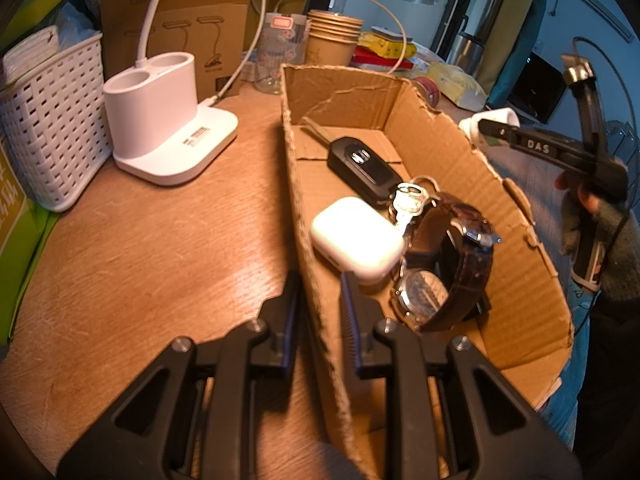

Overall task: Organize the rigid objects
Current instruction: 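Close the right gripper around the white pill bottle, then lift the pill bottle into the box and open the right gripper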

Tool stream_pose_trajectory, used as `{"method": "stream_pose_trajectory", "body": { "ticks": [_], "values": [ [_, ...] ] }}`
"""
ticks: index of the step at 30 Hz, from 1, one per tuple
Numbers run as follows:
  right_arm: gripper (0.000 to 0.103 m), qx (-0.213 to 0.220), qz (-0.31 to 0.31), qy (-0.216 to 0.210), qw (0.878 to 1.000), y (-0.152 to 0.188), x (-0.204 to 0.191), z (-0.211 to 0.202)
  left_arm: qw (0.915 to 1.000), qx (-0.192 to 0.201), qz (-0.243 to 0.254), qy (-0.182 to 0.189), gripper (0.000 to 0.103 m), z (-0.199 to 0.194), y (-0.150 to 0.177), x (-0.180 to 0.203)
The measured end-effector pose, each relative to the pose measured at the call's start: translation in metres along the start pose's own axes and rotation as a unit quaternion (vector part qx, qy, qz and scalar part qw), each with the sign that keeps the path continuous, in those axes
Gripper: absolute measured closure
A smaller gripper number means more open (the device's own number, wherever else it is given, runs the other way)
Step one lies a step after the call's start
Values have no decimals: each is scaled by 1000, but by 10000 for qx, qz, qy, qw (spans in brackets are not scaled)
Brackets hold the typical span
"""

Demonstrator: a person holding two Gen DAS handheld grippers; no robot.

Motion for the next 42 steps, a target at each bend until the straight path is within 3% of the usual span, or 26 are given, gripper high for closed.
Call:
{"method": "stream_pose_trajectory", "body": {
  "ticks": [26,32,42],
  "values": [
    [57,965,-1078,-532,9880,-18,-106,-102,10000,1,2,1,81,0,0,0],
    [57,922,-1265,-666,9854,-20,-131,-94,10000,1,4,1,81,0,0,-1],
    [57,574,-1338,-697,9869,-22,-150,-48,10000,-1,1,3,81,0,-1,-1]
  ]
}}
Point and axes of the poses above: each gripper's, at about its wrist camera, not at the fingertips, and z roughly the way its jaws point, x to its right, y to its underside, the point moved 5 cm from there along z, roughly the way its jaws point, and after that the axes turned 13 degrees about -x, right-handed, at the moved point
